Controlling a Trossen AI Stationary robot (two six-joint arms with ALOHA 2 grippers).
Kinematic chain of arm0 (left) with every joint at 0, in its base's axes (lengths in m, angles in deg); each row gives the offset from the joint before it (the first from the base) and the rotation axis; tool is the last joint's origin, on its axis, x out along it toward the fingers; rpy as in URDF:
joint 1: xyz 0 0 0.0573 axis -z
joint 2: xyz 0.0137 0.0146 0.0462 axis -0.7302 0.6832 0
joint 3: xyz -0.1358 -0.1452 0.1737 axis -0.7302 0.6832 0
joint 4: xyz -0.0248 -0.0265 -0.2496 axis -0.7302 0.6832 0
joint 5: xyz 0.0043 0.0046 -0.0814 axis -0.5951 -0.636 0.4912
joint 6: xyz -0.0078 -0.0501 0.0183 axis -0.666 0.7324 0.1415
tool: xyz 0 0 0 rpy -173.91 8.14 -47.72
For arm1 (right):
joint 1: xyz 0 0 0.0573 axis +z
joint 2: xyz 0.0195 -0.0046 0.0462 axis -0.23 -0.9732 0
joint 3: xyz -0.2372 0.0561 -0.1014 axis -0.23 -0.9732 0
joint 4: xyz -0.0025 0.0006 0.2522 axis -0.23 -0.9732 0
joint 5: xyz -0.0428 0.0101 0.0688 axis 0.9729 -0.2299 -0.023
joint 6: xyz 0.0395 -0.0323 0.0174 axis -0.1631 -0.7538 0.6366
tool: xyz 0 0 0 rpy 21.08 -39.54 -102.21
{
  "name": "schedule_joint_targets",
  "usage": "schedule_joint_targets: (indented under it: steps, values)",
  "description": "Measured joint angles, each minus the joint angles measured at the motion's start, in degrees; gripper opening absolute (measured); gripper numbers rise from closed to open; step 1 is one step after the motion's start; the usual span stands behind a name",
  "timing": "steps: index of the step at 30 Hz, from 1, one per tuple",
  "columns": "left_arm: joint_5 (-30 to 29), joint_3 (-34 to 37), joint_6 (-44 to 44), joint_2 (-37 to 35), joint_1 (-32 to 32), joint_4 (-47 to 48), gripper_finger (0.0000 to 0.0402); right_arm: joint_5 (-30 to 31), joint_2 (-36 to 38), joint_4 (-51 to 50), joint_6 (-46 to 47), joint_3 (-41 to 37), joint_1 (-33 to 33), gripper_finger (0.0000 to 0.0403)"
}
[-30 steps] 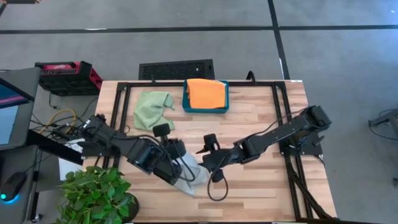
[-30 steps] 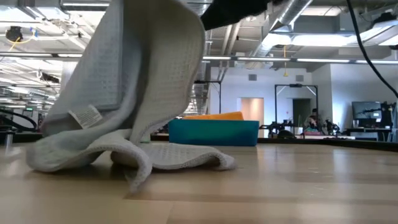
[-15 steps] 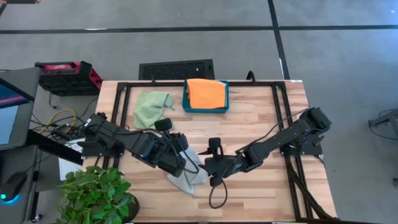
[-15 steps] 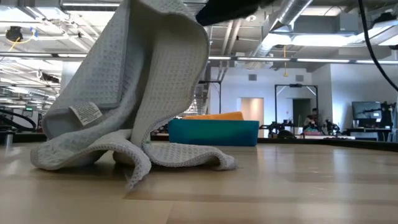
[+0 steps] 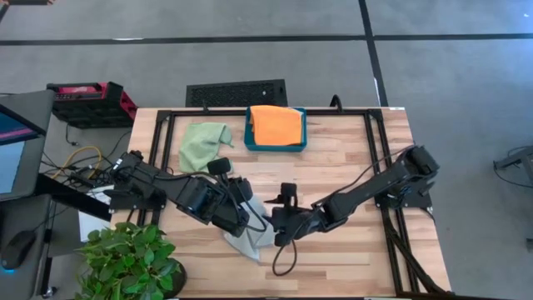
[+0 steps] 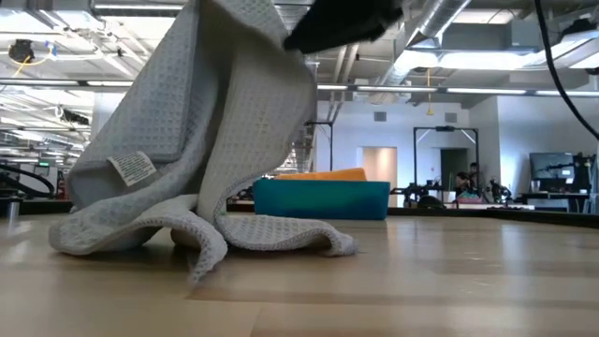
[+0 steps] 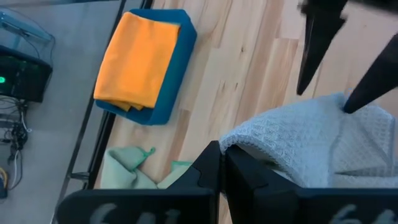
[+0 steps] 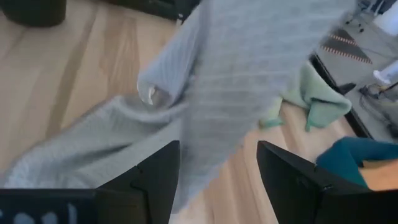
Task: Fold microfiber towels
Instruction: Fold the gray towel
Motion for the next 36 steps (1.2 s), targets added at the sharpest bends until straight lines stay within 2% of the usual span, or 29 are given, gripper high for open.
schedule_joint_targets:
  steps: [8,14,26,36]
  values:
    - [-0.63,-0.66,-0.04,0.07,0.0,-0.52,0.0,0.63,-3.87,3.4,-3.87,0.12,0.07,0.0237]
    - [-0.67,-1.96,-0.02,0.07,0.33,-0.58,0.0,5.77,-5.42,3.14,0.55,0.08,0.02,0.0237]
    - [-3.08,-9.97,-0.3,-0.02,0.44,-3.27,0.0,5.7,-5.75,3.43,8.76,0.17,0.33,0.0237]
    - [-4.6,-14.04,-6.37,0.0,0.46,-9.29,0.0,5.8,-5.75,2.82,11.65,0.17,0.15,0.0237]
